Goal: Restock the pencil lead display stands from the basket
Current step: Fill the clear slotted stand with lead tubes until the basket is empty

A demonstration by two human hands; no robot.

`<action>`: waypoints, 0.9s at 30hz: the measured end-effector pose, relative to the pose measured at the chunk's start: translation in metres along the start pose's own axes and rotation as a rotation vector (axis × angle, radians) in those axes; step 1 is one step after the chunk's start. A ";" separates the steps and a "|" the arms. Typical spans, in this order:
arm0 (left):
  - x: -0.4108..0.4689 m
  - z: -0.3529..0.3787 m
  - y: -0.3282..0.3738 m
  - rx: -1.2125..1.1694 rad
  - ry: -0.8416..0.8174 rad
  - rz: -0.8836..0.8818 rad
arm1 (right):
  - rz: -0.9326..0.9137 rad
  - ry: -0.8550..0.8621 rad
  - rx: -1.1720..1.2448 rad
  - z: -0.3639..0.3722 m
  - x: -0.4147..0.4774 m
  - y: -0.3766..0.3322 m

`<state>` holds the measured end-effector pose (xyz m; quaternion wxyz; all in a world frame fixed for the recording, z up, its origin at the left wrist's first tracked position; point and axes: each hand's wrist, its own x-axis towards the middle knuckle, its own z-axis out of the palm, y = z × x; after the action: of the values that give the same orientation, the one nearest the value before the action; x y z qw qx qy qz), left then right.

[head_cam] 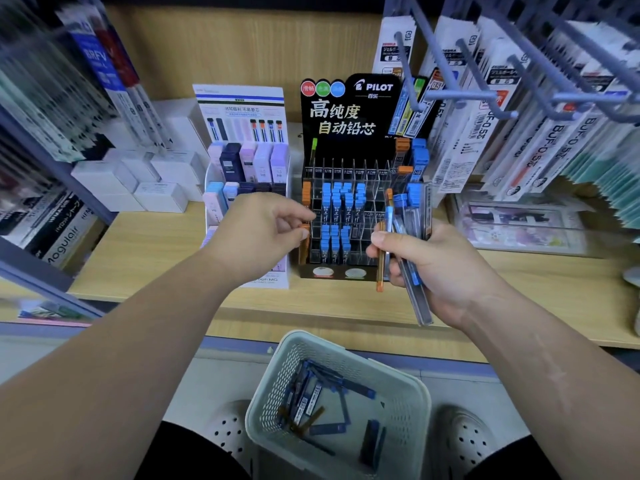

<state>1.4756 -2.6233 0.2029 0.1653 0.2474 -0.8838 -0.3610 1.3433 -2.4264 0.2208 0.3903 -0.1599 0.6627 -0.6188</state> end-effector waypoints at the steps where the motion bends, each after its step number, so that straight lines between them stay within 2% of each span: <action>1: 0.000 -0.001 0.001 0.046 -0.001 0.029 | 0.000 0.003 -0.001 -0.001 0.000 0.000; 9: 0.002 -0.010 0.013 0.249 0.044 0.079 | -0.001 -0.001 0.012 -0.002 -0.004 -0.003; 13: 0.003 -0.009 0.019 0.324 0.027 0.045 | 0.004 -0.004 0.017 -0.003 -0.004 -0.003; 17: 0.003 -0.021 0.025 0.285 -0.028 -0.045 | -0.001 -0.015 0.021 -0.004 -0.006 -0.004; 22: -0.001 -0.038 0.031 0.139 0.059 -0.117 | -0.001 -0.012 0.018 -0.005 -0.005 -0.005; 27: -0.004 -0.034 0.030 0.189 -0.086 -0.140 | 0.000 -0.014 0.008 -0.003 -0.005 -0.004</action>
<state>1.4856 -2.6214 0.2476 0.0775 0.3075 -0.9007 -0.2969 1.3436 -2.4220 0.2255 0.3956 -0.1629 0.6575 -0.6202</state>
